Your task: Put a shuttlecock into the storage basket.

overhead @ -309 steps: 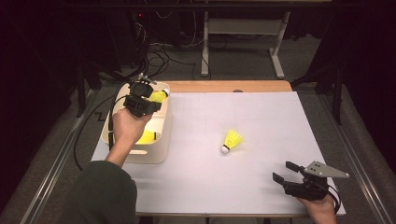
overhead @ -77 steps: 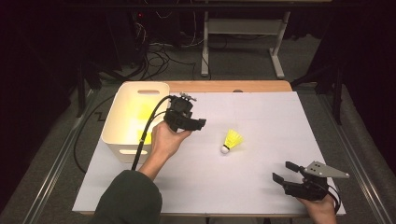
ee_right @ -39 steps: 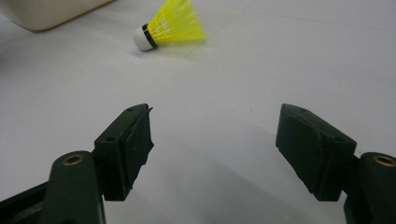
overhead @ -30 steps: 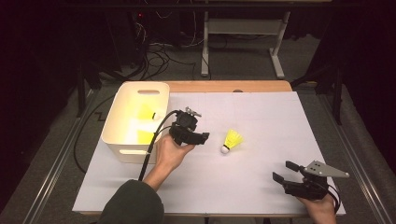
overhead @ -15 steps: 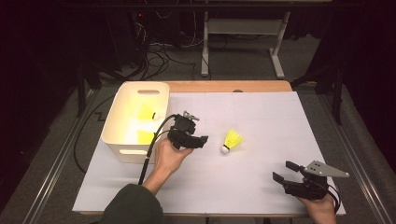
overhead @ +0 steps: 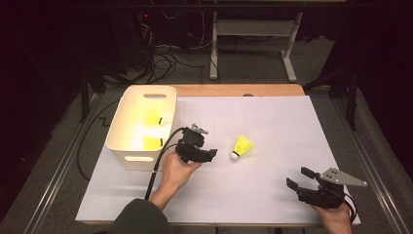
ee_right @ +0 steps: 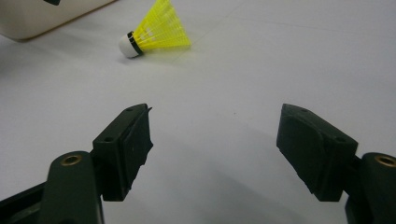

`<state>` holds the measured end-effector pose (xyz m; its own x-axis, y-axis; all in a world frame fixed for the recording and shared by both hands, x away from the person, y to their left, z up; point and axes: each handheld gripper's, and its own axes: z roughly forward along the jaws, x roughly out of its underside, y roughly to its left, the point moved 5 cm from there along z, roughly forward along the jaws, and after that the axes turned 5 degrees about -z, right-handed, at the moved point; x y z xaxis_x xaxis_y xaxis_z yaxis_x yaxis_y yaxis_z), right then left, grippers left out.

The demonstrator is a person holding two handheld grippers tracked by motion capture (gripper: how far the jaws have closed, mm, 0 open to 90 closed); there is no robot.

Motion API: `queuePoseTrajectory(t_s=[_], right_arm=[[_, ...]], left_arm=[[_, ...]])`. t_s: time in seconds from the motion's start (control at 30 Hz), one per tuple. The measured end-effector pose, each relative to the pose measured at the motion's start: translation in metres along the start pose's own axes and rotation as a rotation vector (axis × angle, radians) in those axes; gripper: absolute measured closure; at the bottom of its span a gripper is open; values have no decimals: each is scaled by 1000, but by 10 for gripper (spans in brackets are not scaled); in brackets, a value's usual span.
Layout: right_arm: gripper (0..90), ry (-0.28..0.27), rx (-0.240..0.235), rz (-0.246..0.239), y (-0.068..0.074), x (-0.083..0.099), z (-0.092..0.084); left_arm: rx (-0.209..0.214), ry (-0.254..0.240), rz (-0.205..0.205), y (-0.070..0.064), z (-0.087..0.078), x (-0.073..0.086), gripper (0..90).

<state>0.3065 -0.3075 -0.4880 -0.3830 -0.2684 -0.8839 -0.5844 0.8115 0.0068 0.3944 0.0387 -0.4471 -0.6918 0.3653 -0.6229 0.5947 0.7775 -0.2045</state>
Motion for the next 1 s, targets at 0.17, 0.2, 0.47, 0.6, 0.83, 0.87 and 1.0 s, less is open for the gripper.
queuePoseTrajectory(t_s=[0.17, 0.2, 0.47, 0.6, 0.83, 0.87, 1.0], right_arm=[[265, -4, 8, 2, 0, -2, 0], [265, -5, 7, -1, 0, -2, 0], [268, 2, 0, -5, 1, -5, 3], [274, 11, -12, -12, 4, -8, 8], [288, 8, -34, -23, 7, -19, 18], [289, 7, -37, -24, 7, -21, 20], [296, 0, -42, -31, 8, -28, 29]], left_arm=[[4, 2, -3, 1, 4, 5, 414], [5, 6, 0, 1, 5, 6, 415], [3, 21, 13, 1, 12, 11, 419], [0, 25, 25, 1, 12, 13, 419], [7, 19, 23, 1, 12, 18, 419], [6, 20, 24, 1, 12, 18, 418], [7, 19, 21, 1, 13, 20, 418]])
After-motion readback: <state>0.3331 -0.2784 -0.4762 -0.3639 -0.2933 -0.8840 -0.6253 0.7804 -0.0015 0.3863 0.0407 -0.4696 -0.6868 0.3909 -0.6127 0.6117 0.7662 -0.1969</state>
